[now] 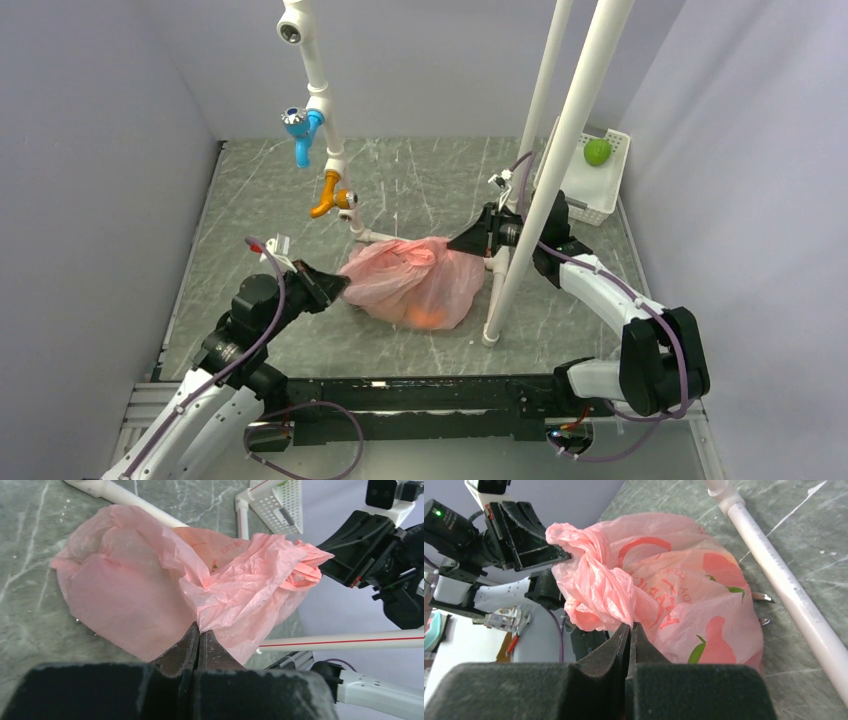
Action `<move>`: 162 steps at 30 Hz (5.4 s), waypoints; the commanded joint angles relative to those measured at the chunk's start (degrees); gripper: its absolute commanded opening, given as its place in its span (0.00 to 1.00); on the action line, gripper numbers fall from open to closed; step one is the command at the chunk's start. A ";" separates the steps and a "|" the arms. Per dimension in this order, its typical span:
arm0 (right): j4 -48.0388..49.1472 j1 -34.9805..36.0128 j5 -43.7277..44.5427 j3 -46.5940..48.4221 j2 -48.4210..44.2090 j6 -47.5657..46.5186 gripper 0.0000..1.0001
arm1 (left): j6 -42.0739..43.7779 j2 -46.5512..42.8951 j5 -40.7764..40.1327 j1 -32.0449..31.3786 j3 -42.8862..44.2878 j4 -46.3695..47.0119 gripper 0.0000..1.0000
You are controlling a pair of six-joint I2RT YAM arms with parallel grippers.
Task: Take the fake fruits out of the plastic bag
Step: Untie the plastic bag at the center of the board.
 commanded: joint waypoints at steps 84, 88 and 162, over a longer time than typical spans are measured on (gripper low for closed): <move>-6.58 13.81 7.63 11.31 5.14 -6.70 0.77 | 3.47 1.94 2.62 -0.90 -7.22 19.24 0.00; -3.74 14.86 7.60 10.27 6.95 -4.76 0.75 | 2.51 0.12 2.32 -0.93 -7.22 17.88 0.00; -5.50 9.98 2.53 13.30 -1.21 -5.22 0.39 | 27.37 7.46 16.68 -1.68 29.19 -12.28 0.65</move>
